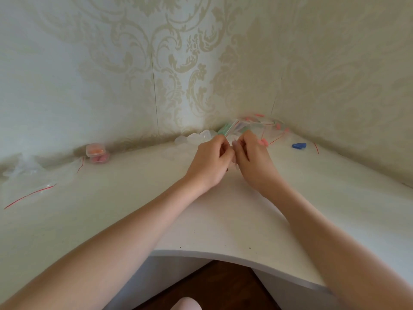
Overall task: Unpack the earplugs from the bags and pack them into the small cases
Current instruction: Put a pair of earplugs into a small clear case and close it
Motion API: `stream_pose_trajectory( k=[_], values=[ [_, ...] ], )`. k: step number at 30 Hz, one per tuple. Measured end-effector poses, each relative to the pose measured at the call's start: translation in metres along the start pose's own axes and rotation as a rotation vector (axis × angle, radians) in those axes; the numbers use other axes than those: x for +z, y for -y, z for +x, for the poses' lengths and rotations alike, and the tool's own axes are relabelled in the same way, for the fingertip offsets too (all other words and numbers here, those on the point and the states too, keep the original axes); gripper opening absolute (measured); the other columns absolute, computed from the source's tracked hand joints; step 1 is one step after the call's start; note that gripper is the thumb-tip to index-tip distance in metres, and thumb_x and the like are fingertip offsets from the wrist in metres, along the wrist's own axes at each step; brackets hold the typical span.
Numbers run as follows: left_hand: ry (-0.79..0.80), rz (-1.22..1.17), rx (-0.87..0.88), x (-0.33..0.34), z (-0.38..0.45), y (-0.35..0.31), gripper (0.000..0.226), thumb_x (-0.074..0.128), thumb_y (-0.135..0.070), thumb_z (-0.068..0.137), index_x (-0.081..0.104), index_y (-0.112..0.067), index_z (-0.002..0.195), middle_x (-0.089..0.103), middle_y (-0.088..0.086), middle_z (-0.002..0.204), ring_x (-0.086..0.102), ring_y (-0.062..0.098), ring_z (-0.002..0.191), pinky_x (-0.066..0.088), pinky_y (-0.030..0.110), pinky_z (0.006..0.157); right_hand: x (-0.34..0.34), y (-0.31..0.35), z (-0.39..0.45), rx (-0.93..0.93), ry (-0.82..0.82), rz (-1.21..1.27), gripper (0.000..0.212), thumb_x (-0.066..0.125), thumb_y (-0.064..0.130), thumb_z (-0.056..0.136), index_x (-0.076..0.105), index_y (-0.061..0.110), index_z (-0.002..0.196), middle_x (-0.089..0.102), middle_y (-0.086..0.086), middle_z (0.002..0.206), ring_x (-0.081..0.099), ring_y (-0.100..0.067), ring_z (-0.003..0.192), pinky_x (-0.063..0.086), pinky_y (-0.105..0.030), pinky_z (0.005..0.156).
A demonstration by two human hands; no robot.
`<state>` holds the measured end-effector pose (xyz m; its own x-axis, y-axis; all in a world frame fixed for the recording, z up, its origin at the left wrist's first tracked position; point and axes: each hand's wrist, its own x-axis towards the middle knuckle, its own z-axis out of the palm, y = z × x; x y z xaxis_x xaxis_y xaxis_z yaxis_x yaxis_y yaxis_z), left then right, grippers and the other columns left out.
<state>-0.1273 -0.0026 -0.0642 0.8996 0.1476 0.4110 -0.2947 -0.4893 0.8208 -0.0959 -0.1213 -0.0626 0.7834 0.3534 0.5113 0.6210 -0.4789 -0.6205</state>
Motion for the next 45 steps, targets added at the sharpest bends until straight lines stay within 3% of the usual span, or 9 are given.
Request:
stream_pose_trajectory(
  k=[4, 14, 22, 27, 31, 34, 38, 42, 45],
  values=[
    [0.041, 0.090, 0.054, 0.003, -0.004, 0.000, 0.026, 0.039, -0.016, 0.095, 0.046, -0.011, 0.070, 0.048, -0.003, 0.057, 0.045, 0.015, 0.053, 0.037, 0.035, 0.055, 0.003, 0.003, 0.000, -0.051, -0.017, -0.008, 0.016, 0.038, 0.010, 0.099, 0.037, 0.007, 0.084, 0.040, 0.005, 0.062, 0.041, 0.006, 0.054, 0.032, -0.014, 0.054],
    [-0.130, 0.155, -0.043, -0.003, -0.003, -0.004, 0.038, 0.043, -0.013, 0.093, 0.031, -0.021, 0.058, 0.036, -0.008, 0.049, 0.030, 0.008, 0.046, 0.018, 0.026, 0.047, -0.001, 0.007, 0.003, -0.057, -0.164, -0.194, 0.013, 0.044, 0.011, 0.096, 0.033, 0.014, 0.091, 0.043, 0.001, 0.069, 0.042, -0.022, 0.063, 0.034, -0.037, 0.056],
    [-0.115, 0.241, 0.095, 0.001, -0.005, 0.000, 0.031, 0.047, -0.020, 0.094, 0.036, -0.017, 0.065, 0.039, -0.005, 0.054, 0.036, 0.016, 0.050, 0.022, 0.031, 0.048, -0.004, 0.002, 0.003, -0.141, -0.080, -0.471, 0.028, 0.047, 0.004, 0.086, 0.072, 0.017, 0.087, 0.050, -0.001, 0.119, 0.044, -0.020, 0.108, 0.029, -0.024, 0.053],
    [-0.059, 0.287, 0.285, 0.004, -0.009, -0.001, 0.025, 0.049, -0.015, 0.093, 0.037, -0.013, 0.072, 0.038, -0.010, 0.052, 0.039, 0.008, 0.048, 0.024, 0.021, 0.046, -0.002, 0.002, 0.002, 0.086, 0.056, -0.279, 0.021, 0.041, 0.007, 0.091, 0.061, 0.008, 0.097, 0.044, -0.009, 0.130, 0.040, -0.025, 0.118, 0.047, -0.042, 0.081],
    [0.011, 0.310, 0.353, 0.006, -0.009, 0.001, 0.023, 0.049, -0.016, 0.094, 0.039, -0.010, 0.074, 0.037, -0.010, 0.051, 0.039, 0.007, 0.047, 0.024, 0.028, 0.048, 0.001, -0.005, 0.007, 0.076, 0.062, -0.296, 0.029, 0.046, -0.001, 0.089, 0.052, -0.001, 0.118, 0.049, -0.015, 0.109, 0.046, -0.028, 0.099, 0.041, -0.039, 0.088],
    [0.009, 0.196, 0.270, 0.007, -0.008, 0.002, 0.029, 0.046, -0.030, 0.095, 0.045, -0.007, 0.077, 0.051, 0.001, 0.055, 0.050, 0.019, 0.049, 0.040, 0.037, 0.050, 0.001, -0.007, 0.011, 0.109, 0.053, -0.095, 0.033, 0.049, 0.003, 0.092, 0.051, 0.005, 0.125, 0.044, 0.001, 0.100, 0.040, -0.014, 0.092, 0.037, -0.027, 0.082],
    [-0.173, -0.036, 0.012, 0.001, -0.003, -0.004, 0.034, 0.043, -0.042, 0.096, 0.047, -0.011, 0.084, 0.061, 0.010, 0.064, 0.059, 0.018, 0.048, 0.049, 0.036, 0.048, -0.001, -0.004, 0.010, 0.130, 0.043, 0.134, 0.058, 0.057, 0.027, 0.094, 0.028, 0.045, 0.142, 0.044, 0.019, 0.100, 0.036, -0.006, 0.073, 0.040, -0.011, 0.071],
    [-0.252, -0.364, -0.328, -0.011, 0.012, 0.000, 0.019, 0.038, -0.026, 0.099, 0.047, -0.009, 0.104, 0.061, 0.014, 0.089, 0.063, 0.015, 0.051, 0.050, 0.026, 0.045, -0.004, 0.000, 0.009, 0.121, 0.081, 0.175, 0.055, 0.053, 0.035, 0.095, 0.028, 0.048, 0.142, 0.053, 0.012, 0.116, 0.054, -0.026, 0.083, 0.050, -0.022, 0.073],
    [-0.159, -0.691, -0.465, -0.015, 0.018, -0.001, 0.020, 0.042, -0.014, 0.097, 0.058, -0.004, 0.090, 0.063, 0.010, 0.087, 0.066, 0.019, 0.062, 0.058, 0.027, 0.059, -0.001, 0.003, 0.006, 0.109, 0.129, 0.295, 0.037, 0.043, 0.032, 0.099, 0.046, 0.036, 0.136, 0.058, 0.024, 0.099, 0.057, 0.001, 0.082, 0.044, -0.009, 0.062]
  ],
)
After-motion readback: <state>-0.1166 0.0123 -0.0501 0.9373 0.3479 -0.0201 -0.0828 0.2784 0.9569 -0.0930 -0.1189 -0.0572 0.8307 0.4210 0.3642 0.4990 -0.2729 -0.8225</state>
